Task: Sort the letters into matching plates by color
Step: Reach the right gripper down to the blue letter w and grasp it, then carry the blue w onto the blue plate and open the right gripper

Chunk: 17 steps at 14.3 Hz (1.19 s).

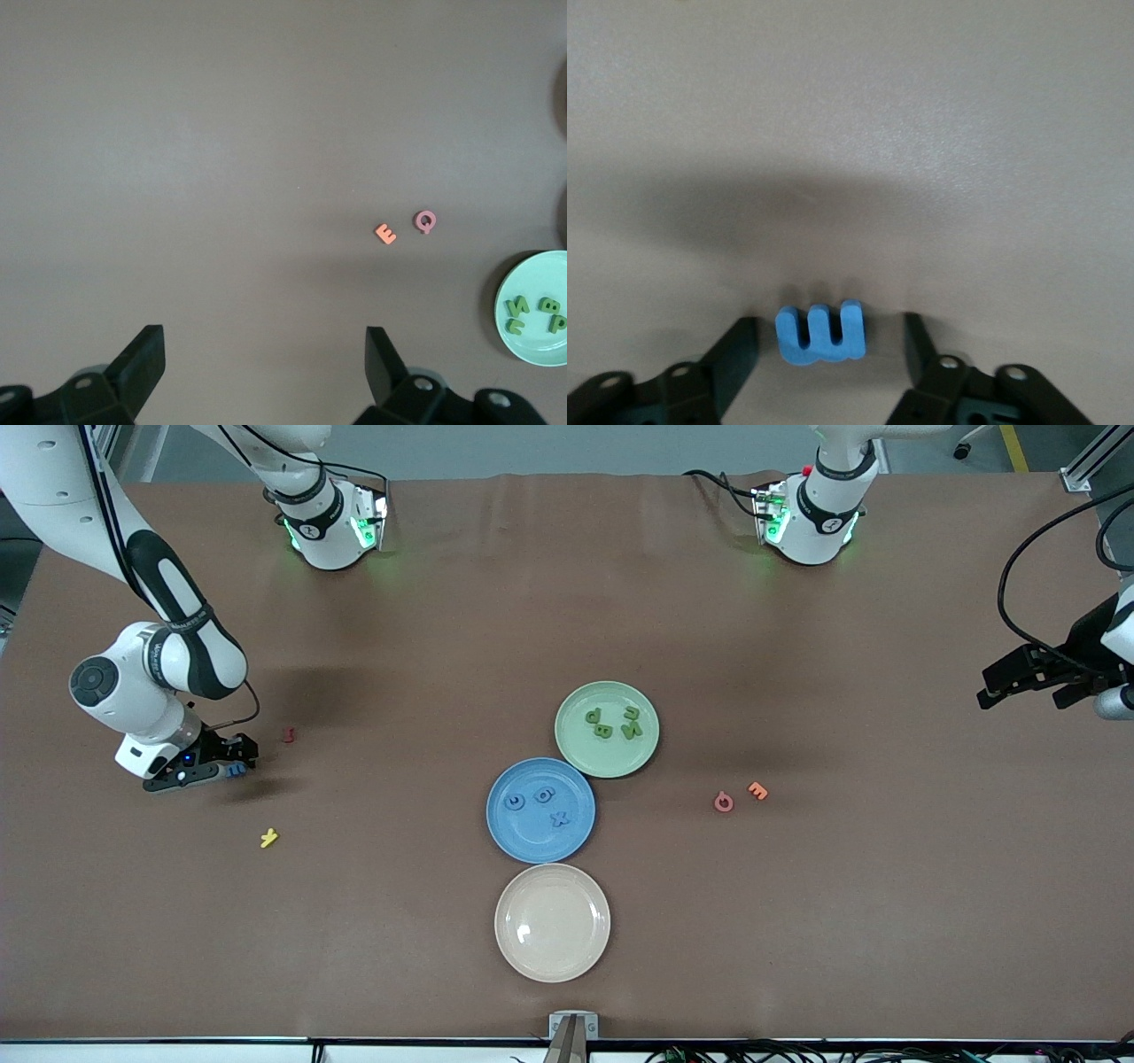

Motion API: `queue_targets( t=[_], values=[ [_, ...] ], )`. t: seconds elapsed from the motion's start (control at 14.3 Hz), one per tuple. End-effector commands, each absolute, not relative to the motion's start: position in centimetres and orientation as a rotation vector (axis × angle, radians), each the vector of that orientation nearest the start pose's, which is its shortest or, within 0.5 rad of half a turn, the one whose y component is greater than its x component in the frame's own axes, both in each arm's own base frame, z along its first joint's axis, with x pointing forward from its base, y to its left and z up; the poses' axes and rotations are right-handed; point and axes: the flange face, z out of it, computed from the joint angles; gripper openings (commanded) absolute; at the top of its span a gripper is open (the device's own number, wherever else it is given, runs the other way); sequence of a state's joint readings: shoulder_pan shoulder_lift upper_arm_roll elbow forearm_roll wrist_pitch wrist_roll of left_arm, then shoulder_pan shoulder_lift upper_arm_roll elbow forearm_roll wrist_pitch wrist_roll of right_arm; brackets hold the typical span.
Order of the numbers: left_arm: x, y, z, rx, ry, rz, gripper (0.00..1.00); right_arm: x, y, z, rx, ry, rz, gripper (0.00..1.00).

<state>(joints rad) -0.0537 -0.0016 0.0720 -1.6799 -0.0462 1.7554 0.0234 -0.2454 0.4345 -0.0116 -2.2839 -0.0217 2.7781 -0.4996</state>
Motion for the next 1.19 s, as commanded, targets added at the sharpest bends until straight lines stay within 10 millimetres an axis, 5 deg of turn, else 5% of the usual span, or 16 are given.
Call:
queue_targets(
  t=[0.0, 0.21, 0.49, 0.7, 0.91, 1.12],
  values=[
    [55.6, 0.2, 59.5, -3.174, 0.019, -0.122, 1.00, 51.2, -14.2, 16.2, -3.141, -0.455, -0.104, 0.50],
    [55.5, -1.9, 59.7, -3.178, 0.036, -0.123, 1.00, 51.3, -14.0, 16.2, -3.139, -0.443, -0.106, 0.05],
    [55.6, -1.3, 60.3, -3.176, 0.043, -0.141, 1.00, 52.7, -13.1, 17.6, -3.129, -0.387, -0.053, 0.00],
    [55.7, -1.5, 60.9, -3.176, 0.041, -0.161, 1.00, 55.2, -10.1, 20.7, -3.111, -0.319, 0.061, 0.00],
    [56.0, -1.6, 60.9, -3.173, 0.054, -0.165, 1.00, 57.1, -2.7, 22.3, -3.110, -0.134, 0.082, 0.00],
    [56.0, -1.6, 61.0, -3.170, 0.052, -0.168, 1.00, 59.1, 8.3, 25.1, -3.107, 0.142, 0.060, 0.00]
  ],
)
